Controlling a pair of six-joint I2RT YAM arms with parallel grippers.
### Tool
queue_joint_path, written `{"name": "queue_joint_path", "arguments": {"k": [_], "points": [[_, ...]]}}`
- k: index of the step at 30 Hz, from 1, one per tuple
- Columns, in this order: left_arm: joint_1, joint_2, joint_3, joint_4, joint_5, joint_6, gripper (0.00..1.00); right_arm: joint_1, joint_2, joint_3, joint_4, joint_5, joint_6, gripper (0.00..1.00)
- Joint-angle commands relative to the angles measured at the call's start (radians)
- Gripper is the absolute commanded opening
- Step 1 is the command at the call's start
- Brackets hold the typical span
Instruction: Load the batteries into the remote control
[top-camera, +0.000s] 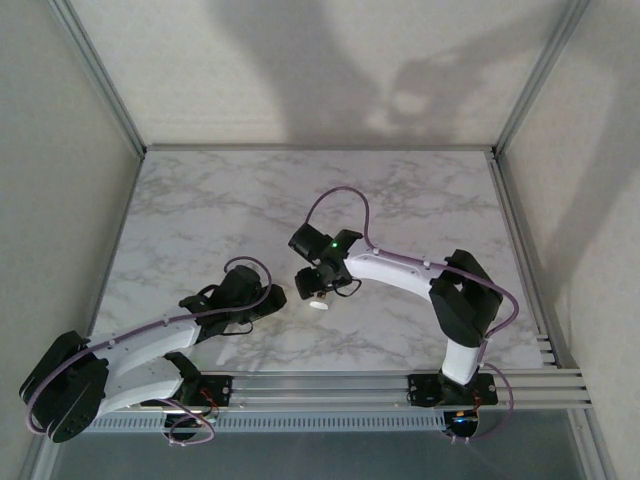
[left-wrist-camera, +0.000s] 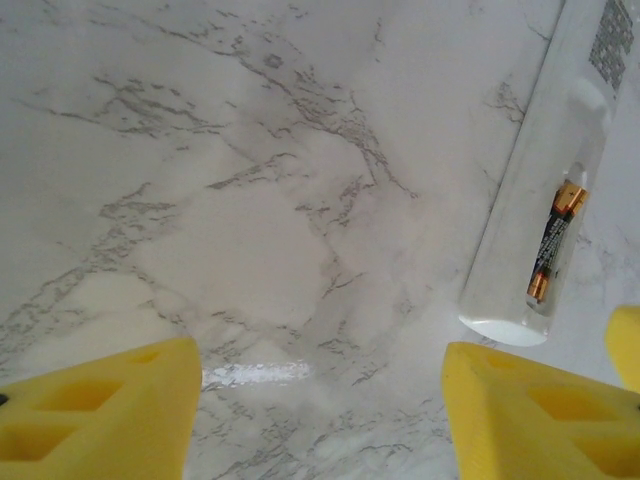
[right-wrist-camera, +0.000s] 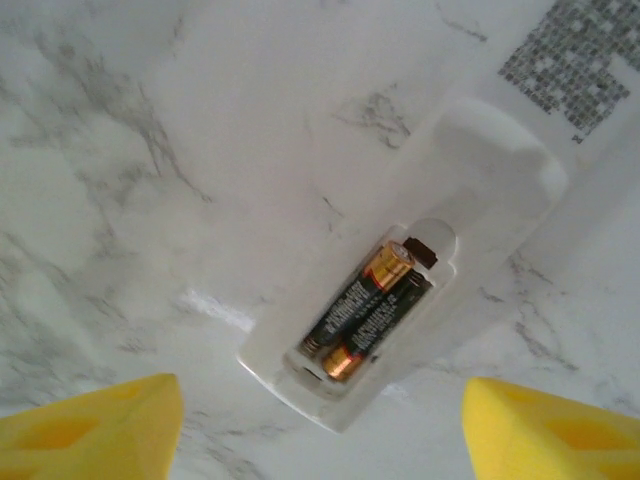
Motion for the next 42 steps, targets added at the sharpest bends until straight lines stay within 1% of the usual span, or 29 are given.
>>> {"name": "queue_joint_path", "arguments": {"k": [1, 3, 4, 7, 10, 15, 21, 27, 31, 33, 34, 36, 38, 39, 41, 42], "points": [[-0.009, -0.017, -0.003, -0.023, -0.034, -0.045, 0.66, 0.008, -0.053, -0.056, -0.022, -0.019, -0.166, 0.77], [-0.010, -0.023, 0.001, -0.032, -0.045, -0.056, 0.66, 0.011, -0.057, -0.087, -0.018, -0.040, -0.174, 0.77], [-0.009, -0.025, 0.003, -0.035, -0.050, -0.058, 0.66, 0.015, -0.056, -0.101, -0.012, -0.045, -0.177, 0.74], [-0.009, -0.028, 0.025, -0.063, -0.077, -0.060, 0.67, 0.024, -0.042, -0.134, 0.004, -0.025, -0.178, 0.66], [-0.007, -0.029, 0.046, -0.085, -0.099, -0.055, 0.68, 0.028, -0.017, -0.138, 0.024, -0.007, -0.171, 0.64], [-0.008, -0.029, 0.055, -0.089, -0.101, -0.062, 0.69, 0.028, 0.046, -0.084, 0.032, 0.038, -0.142, 0.55], [-0.007, -0.044, 0.051, -0.096, -0.107, -0.070, 0.69, 0.026, 0.121, -0.007, 0.021, 0.102, -0.117, 0.50], [-0.009, -0.052, 0.041, -0.079, -0.094, -0.076, 0.69, 0.020, 0.160, 0.061, 0.012, 0.127, -0.115, 0.51], [-0.013, -0.038, 0.038, -0.051, -0.074, -0.080, 0.68, 0.017, 0.161, 0.089, -0.009, 0.122, -0.132, 0.52], [-0.020, -0.035, 0.042, -0.050, -0.075, -0.083, 0.68, 0.017, 0.141, 0.086, -0.024, 0.119, -0.137, 0.56], [-0.024, -0.035, 0.041, -0.047, -0.074, -0.082, 0.66, 0.016, 0.125, 0.084, -0.032, 0.120, -0.141, 0.59], [-0.034, -0.032, 0.036, -0.034, -0.069, -0.087, 0.64, 0.017, 0.092, 0.074, -0.043, 0.126, -0.150, 0.63], [-0.043, -0.021, 0.025, -0.013, -0.061, -0.096, 0.58, 0.016, 0.053, 0.056, -0.033, 0.127, -0.173, 0.67], [-0.050, -0.014, 0.020, 0.000, -0.057, -0.102, 0.53, 0.014, 0.038, 0.046, -0.022, 0.121, -0.192, 0.68], [-0.068, 0.011, 0.011, 0.035, -0.054, -0.126, 0.41, 0.006, 0.019, 0.032, 0.005, 0.110, -0.231, 0.70], [-0.076, 0.022, 0.009, 0.048, -0.055, -0.138, 0.38, 0.002, 0.020, 0.032, 0.012, 0.097, -0.254, 0.71]]}}
